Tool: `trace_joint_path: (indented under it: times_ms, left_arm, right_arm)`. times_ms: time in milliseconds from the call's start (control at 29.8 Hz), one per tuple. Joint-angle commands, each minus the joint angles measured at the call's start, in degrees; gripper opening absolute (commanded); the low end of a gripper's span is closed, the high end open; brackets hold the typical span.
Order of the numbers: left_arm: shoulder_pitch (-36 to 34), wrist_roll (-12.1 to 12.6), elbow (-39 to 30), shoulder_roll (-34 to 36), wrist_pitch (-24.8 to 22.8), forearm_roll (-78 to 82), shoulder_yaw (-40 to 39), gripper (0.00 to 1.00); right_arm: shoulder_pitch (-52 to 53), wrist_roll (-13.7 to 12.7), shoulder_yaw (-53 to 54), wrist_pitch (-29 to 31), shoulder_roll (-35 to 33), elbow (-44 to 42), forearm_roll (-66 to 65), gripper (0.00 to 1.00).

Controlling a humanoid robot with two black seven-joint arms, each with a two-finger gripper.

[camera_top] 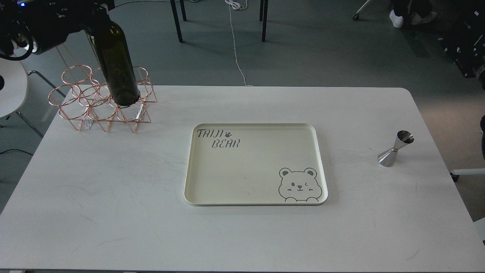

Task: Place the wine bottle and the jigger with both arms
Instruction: 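Lift the bottle and lower it into the copper wire rack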

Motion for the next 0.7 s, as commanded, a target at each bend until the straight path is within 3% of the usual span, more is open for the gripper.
trace_joint_path:
  times_ms: [0, 235, 402, 670]
  left_arm:
    - [0.26, 0.00, 0.16, -0.27, 0.00, -0.12, 0.44, 0.14]
    - [0.26, 0.00, 2.79, -1.15, 2.89, -0.91, 4.13, 0.19]
    - [0.35, 0.00, 5.34, -2.55, 3.25, -1.43, 4.75, 0.37]
    - [0.53, 0.00, 5.96, -2.73, 4.04, -3.54, 7.73, 0.39]
  right_arm:
    - [-0.01, 0.00, -0.01, -0.09, 0.00, 0.00, 0.02, 0.96]
    - [-0.36, 0.00, -0.01, -0.09, 0.00, 0.00, 0.02, 0.96]
    - [-0.36, 0.00, -0.01, -0.09, 0.00, 0.00, 0.02, 0.96]
    - [-0.36, 0.00, 0.08, -0.09, 0.00, 0.00, 0.02, 0.96]
